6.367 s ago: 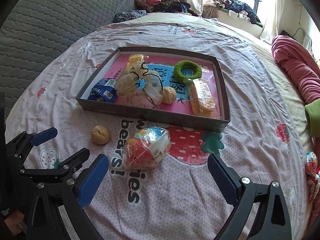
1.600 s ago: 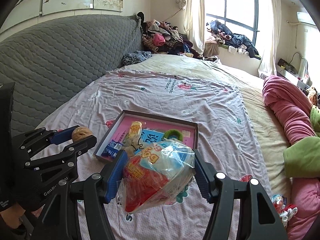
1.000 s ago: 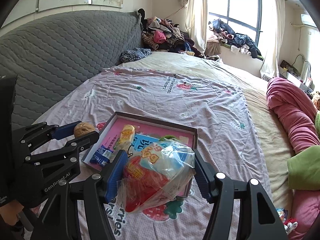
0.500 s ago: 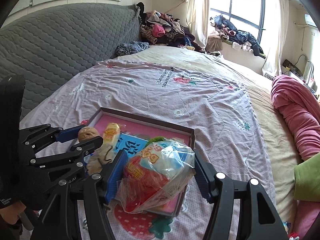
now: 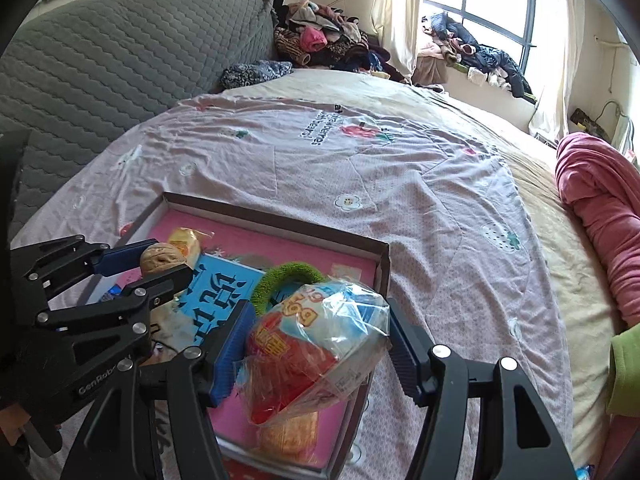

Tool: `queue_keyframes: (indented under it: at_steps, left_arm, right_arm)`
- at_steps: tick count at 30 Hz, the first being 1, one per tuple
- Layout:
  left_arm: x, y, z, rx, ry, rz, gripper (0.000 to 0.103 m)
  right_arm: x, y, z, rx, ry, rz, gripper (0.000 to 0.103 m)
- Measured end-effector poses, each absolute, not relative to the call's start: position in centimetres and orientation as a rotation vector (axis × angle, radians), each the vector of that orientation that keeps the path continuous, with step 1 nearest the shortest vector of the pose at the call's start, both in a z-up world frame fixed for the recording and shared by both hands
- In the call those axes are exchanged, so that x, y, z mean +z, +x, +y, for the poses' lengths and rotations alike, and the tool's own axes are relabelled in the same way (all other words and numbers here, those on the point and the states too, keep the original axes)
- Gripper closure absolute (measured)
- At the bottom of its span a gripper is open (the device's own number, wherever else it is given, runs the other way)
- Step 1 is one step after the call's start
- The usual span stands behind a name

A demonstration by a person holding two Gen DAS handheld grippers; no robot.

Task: Organize objects
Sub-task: 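Lift the walnut and candy bag with both tools and carry them over the tray, then lower both tools into the tray and open them to drop the walnut and candy bag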

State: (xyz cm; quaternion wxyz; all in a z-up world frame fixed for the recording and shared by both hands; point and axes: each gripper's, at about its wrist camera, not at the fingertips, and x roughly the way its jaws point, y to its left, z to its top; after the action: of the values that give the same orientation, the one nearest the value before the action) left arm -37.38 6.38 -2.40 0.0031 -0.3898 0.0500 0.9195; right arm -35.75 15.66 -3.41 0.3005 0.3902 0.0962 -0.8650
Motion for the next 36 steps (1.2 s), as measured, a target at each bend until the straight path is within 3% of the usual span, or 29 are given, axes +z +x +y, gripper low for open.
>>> queue_keyframes:
  at_steps: [36]
  left_arm:
    - [-7.7,-39.8,5.8,2.849,-1.383,0.118,0.068]
  right_arm:
    - [-8.2,-38.8,13.7,-2.283,1.148,0.296,0.039]
